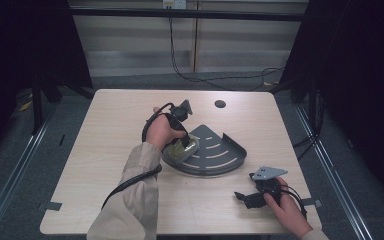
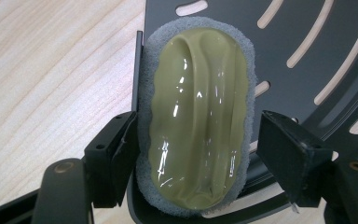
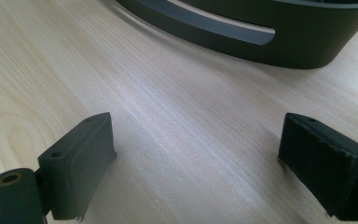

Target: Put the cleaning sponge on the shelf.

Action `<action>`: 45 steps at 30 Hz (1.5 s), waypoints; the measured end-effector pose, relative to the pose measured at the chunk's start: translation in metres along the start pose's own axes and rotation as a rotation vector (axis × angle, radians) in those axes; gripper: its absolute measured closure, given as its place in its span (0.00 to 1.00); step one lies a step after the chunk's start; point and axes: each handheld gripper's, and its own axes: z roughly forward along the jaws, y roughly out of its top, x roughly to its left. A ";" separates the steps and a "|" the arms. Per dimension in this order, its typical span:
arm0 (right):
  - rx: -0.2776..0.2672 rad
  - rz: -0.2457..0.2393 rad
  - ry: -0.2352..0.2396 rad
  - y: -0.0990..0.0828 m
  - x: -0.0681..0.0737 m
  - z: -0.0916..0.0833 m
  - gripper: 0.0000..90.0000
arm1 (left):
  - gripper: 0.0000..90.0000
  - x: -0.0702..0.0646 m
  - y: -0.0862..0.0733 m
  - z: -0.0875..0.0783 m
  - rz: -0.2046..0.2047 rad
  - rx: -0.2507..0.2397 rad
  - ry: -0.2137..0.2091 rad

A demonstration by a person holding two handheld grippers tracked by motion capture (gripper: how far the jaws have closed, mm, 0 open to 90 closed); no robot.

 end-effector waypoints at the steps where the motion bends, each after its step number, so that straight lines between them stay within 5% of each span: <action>1: -0.001 0.000 0.000 0.000 0.000 0.000 0.11 | 0.32 0.000 0.000 0.000 -0.001 -0.002 0.000; 45: -0.002 0.002 0.001 0.000 0.000 0.000 0.11 | 0.29 0.017 -0.050 -0.032 -0.014 -0.030 0.002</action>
